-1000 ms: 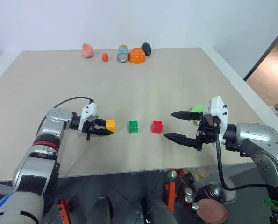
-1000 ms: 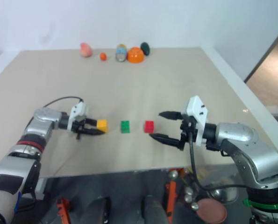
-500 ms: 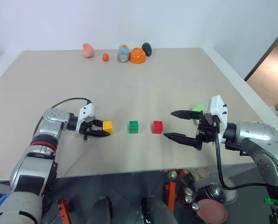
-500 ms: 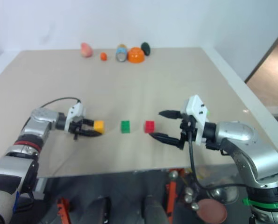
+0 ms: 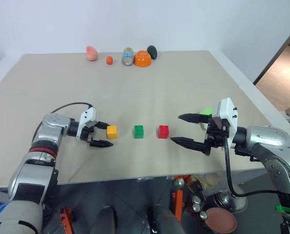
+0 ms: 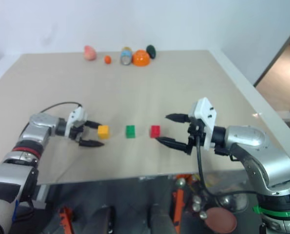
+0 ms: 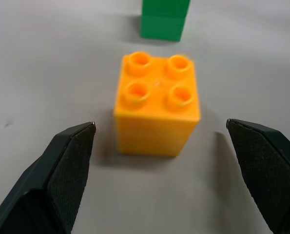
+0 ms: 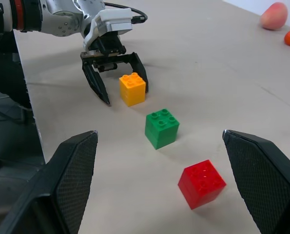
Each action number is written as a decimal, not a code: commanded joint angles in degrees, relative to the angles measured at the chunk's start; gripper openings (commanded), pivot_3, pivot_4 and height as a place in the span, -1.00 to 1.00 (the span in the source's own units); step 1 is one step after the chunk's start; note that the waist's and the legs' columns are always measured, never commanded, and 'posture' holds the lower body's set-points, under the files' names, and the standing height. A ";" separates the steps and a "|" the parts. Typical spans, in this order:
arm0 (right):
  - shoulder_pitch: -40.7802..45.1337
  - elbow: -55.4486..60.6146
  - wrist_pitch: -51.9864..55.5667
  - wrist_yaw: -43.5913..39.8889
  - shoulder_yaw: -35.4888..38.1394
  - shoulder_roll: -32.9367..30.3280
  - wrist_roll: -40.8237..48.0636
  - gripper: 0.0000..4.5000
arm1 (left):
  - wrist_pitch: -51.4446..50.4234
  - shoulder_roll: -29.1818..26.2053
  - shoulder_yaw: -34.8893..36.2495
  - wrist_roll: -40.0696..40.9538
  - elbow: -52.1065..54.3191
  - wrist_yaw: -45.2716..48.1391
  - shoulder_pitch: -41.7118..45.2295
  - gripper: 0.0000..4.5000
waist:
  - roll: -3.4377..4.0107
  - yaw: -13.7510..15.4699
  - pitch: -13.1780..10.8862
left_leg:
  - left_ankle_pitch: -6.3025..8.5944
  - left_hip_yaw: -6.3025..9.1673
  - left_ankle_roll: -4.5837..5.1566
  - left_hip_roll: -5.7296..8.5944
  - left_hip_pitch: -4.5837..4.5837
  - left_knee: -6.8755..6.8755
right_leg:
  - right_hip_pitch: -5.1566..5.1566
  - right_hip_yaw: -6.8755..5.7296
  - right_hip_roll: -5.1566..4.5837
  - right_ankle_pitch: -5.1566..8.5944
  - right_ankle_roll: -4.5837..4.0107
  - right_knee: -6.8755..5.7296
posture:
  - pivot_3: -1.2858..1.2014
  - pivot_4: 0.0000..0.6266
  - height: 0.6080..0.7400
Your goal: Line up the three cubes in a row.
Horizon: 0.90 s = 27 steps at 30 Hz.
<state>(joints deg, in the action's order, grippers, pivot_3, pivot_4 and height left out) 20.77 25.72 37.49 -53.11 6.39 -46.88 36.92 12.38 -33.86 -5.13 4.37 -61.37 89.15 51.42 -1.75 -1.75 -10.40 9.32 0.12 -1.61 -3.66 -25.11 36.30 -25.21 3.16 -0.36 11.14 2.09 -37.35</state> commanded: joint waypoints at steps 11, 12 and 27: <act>5.78 -2.41 -1.82 -0.95 -0.69 0.86 -0.98 0.89 | -24.08 -24.23 8.08 19.18 32.27 -2.22 -21.48 0.98 | 0.02 -0.44 -0.01 | 0.04 0.01 -0.03 -0.09 0.05 -0.66 | -0.14 -0.04 0.04 0.44 -0.16 -0.02 | 0.03 -0.52 0.97; 5.04 -2.75 -1.07 1.78 -0.28 1.97 -1.51 0.89 | -28.77 -22.60 12.70 22.59 35.83 -7.96 -23.50 0.98 | 0.00 -0.32 -0.01 | 0.04 0.01 -0.03 -0.10 0.05 -0.63 | -0.12 -0.10 0.01 0.45 -0.15 -0.03 | 0.03 -0.52 0.97; -14.17 0.96 -0.41 40.24 0.33 26.97 -14.74 0.89 | -48.67 11.57 29.96 30.28 80.95 -65.32 -55.39 0.98 | -0.15 0.08 0.10 | 0.07 -0.19 -0.21 -0.10 0.51 -0.45 | 0.15 0.19 0.00 0.19 -0.16 -0.05 | 0.03 -0.52 0.97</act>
<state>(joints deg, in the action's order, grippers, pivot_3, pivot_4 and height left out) 5.56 26.65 39.38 -15.21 6.39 -20.33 24.07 -37.44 -22.58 24.67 35.42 16.81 25.41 -3.03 -1.90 -1.67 -10.30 9.40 -0.06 -1.83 -3.73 -24.55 35.84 -25.07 3.38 -0.35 11.29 1.88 -37.39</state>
